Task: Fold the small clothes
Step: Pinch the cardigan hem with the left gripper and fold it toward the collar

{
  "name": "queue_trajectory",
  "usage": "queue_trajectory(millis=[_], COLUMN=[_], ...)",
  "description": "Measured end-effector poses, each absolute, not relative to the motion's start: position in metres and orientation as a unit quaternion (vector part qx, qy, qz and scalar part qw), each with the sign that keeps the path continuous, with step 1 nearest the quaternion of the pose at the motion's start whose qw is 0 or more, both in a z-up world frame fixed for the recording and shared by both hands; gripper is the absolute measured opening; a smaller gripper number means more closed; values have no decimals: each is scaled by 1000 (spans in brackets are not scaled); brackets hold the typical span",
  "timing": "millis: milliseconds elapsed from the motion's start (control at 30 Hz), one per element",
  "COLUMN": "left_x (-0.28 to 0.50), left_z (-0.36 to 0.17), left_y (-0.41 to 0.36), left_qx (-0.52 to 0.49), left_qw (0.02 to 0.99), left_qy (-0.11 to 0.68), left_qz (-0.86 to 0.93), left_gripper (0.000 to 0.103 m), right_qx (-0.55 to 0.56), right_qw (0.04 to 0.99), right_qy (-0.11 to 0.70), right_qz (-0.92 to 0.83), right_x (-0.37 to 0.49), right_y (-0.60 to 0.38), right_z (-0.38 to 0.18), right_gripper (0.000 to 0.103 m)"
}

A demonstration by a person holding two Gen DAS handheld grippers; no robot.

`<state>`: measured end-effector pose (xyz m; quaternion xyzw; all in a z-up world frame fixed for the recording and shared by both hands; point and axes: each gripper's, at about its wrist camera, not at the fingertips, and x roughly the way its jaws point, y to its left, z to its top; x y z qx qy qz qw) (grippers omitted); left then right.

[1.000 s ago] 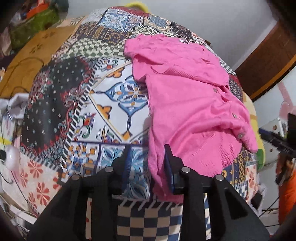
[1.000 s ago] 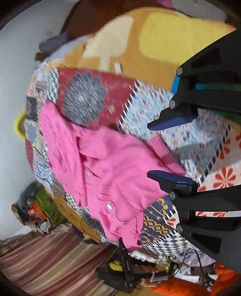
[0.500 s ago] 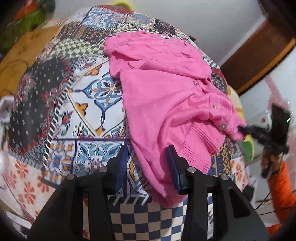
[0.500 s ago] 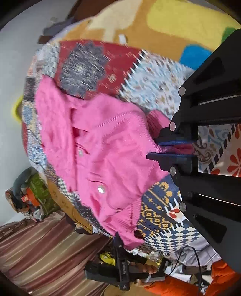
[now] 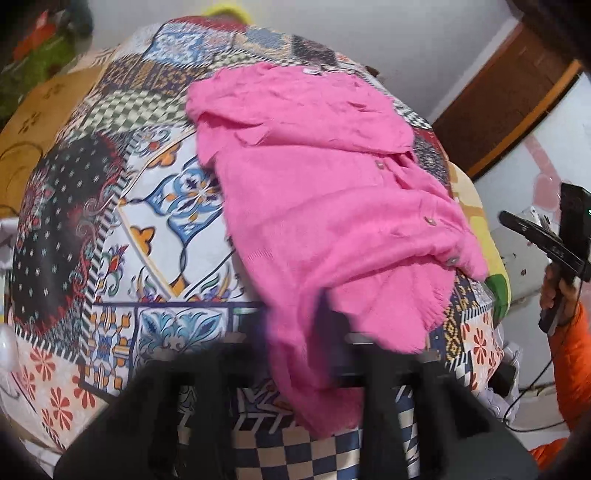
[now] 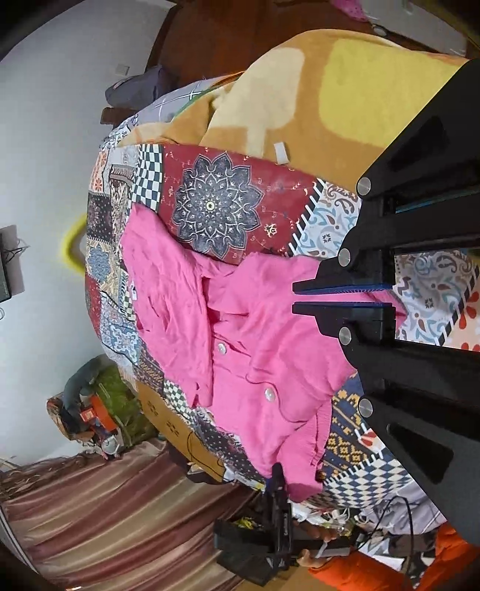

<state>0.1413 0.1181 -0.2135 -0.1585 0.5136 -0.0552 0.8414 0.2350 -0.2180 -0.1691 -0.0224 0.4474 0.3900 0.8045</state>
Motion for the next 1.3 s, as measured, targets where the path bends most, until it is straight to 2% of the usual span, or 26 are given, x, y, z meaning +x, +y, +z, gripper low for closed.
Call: queue_trajectory(millis=[67, 133, 200, 233, 300, 333, 400, 467, 833, 1033, 1167, 1233, 1300], left_x=[143, 145, 148, 149, 151, 151, 152, 153, 209, 259, 265, 261, 254], left_z=[-208, -201, -196, -194, -191, -189, -184, -176, -134, -161, -185, -192, -195], left_y=[116, 116, 118, 119, 119, 118, 116, 116, 152, 176, 183, 186, 188], left_qx=[-147, -136, -141, -143, -143, -142, -140, -137, -130, -150, -157, -163, -168], left_qw=[849, 858, 861, 863, 865, 867, 870, 875, 905, 889, 876, 871, 865], left_qy=[505, 494, 486, 483, 479, 475, 470, 462, 406, 432, 455, 464, 472], left_qz=[-47, -38, -39, -39, -41, -42, -46, -48, -10, 3, 17, 18, 21], left_gripper=[6, 6, 6, 6, 6, 6, 6, 6, 4, 3, 4, 5, 14], right_qx=[-32, -31, -24, -25, -29, -31, -30, -32, -35, -43, -69, -67, -53], right_qw=[799, 788, 776, 774, 767, 763, 756, 756, 800, 820, 818, 807, 803], right_qy=[458, 475, 493, 498, 505, 510, 515, 513, 420, 414, 439, 461, 472], right_qz=[389, 390, 392, 391, 396, 397, 404, 406, 427, 393, 365, 362, 360], right_x=[237, 238, 237, 237, 234, 233, 233, 234, 273, 317, 334, 341, 339], right_y=[-215, -214, -211, -209, -202, -199, -193, -189, -170, -156, -146, -147, -154], right_z=[-173, -180, -188, -193, -205, -209, -217, -216, -153, -158, -179, -186, -187], right_gripper=[4, 12, 46, 50, 49, 45, 18, 5, 4, 4, 6, 13, 31])
